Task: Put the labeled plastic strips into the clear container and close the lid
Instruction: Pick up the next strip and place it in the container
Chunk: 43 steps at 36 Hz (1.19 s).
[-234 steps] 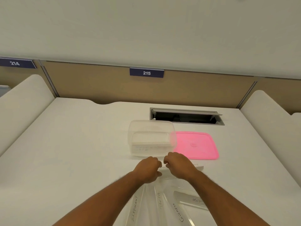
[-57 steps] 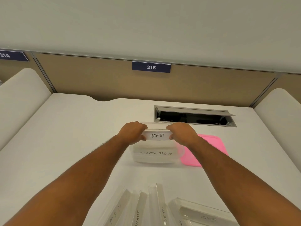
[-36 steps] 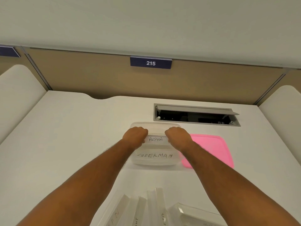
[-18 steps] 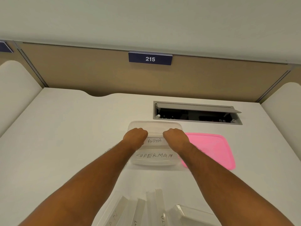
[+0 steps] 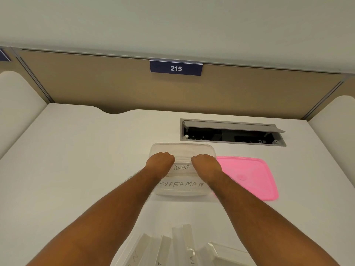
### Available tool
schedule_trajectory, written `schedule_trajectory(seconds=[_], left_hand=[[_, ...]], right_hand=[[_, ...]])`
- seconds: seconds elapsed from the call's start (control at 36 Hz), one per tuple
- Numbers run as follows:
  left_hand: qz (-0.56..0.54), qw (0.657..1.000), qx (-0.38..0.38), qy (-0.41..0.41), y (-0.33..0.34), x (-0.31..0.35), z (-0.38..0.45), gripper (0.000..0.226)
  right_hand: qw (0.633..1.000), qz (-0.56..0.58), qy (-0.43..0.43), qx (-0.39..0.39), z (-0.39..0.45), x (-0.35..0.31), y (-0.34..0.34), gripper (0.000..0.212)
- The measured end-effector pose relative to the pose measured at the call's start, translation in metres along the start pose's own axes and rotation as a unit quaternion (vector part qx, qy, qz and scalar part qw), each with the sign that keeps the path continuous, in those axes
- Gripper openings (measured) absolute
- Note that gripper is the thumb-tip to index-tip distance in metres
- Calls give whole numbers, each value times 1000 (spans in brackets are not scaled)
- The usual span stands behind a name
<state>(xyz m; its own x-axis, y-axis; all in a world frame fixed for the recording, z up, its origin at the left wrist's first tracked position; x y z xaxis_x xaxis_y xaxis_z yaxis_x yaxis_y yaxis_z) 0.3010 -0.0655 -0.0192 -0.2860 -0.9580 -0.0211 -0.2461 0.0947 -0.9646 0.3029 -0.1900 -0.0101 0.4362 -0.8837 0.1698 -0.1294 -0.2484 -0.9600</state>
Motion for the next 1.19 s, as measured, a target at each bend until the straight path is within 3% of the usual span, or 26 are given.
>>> schedule_trajectory(seconds=[0.61, 0.83, 1.08, 1.19], left_hand=[[-11, 999, 40, 2, -12, -4, -14, 15], [-31, 991, 128, 17, -34, 1, -36, 12], [-78, 977, 197, 30, -55, 11, -68, 4], [-107, 966, 234, 31, -60, 15, -84, 14]], right_hand=[[995, 58, -9, 80, -18, -5, -17, 32], [983, 91, 4, 160, -37, -2, -35, 21], [964, 133, 25, 227, -71, 0, -52, 29], [957, 146, 23, 248, -90, 1, -58, 29]])
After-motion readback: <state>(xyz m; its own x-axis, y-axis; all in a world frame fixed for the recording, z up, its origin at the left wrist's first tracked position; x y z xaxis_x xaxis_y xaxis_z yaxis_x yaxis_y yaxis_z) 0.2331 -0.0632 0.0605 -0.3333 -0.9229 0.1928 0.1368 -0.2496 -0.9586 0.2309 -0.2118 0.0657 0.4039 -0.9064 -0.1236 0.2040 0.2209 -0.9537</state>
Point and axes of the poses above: each hand's wrist, its own z-axis towards the middle knuckle, its own y-axis out of the palm, x = y × z, the point moved 10 cm from there along z, towards the middle knuckle, and after that the axes turned 2 degrees about -z, right-handed, at the moved point
